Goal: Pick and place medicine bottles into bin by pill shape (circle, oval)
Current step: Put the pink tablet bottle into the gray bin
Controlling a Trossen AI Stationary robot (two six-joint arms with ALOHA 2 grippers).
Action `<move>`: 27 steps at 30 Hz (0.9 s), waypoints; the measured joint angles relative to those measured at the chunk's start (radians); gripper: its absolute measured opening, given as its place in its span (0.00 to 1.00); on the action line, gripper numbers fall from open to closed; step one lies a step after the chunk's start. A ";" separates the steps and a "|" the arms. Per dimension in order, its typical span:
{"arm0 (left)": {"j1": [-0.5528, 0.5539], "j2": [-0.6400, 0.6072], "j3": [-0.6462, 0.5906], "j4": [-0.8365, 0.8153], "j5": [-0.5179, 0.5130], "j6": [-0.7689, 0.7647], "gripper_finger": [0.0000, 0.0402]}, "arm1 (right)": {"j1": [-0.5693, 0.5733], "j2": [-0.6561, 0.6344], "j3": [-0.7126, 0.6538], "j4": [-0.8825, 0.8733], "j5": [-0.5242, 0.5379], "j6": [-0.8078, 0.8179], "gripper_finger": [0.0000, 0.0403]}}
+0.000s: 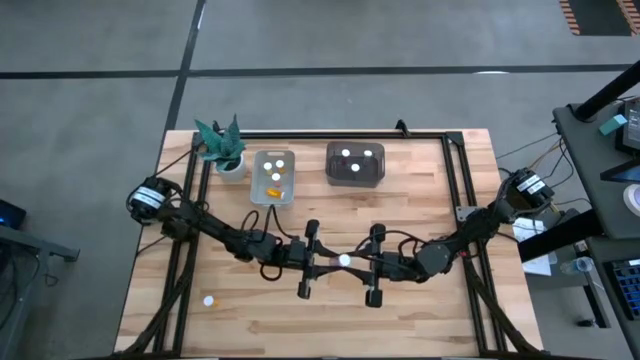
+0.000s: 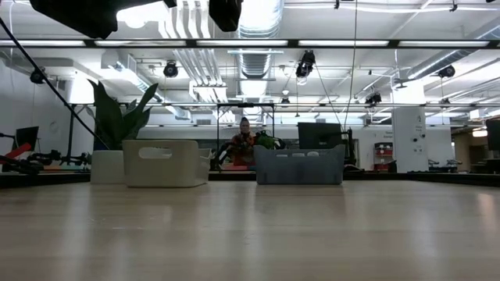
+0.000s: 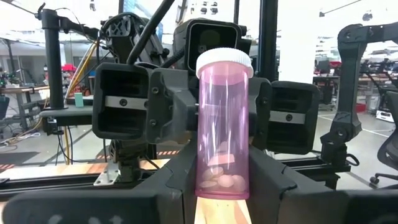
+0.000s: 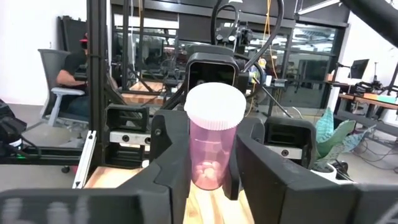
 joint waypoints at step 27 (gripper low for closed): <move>0.000 0.000 -0.003 -0.013 -0.005 -0.026 0.40 | -0.002 0.001 0.000 -0.026 -0.018 0.008 0.19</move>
